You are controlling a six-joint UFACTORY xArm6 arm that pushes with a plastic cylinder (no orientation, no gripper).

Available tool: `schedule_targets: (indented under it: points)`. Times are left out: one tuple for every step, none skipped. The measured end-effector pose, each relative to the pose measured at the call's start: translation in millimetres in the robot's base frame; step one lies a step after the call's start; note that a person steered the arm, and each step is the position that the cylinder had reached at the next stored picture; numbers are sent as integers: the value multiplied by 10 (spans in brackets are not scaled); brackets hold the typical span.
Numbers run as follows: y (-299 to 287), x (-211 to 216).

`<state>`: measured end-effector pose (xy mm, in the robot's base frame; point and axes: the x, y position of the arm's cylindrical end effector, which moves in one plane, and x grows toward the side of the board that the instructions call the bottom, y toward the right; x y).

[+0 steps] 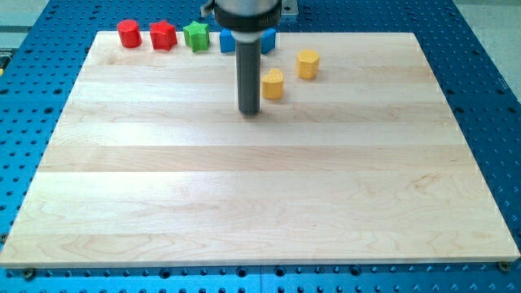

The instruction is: Slide the hexagon to the right of the heart

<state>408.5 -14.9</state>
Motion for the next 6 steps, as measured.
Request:
schedule_targets:
  points:
    - [714, -42]
    - [1186, -805]
    - [1264, -1007]
    - [1205, -1131]
    - [1261, -1495]
    - [1163, -1709]
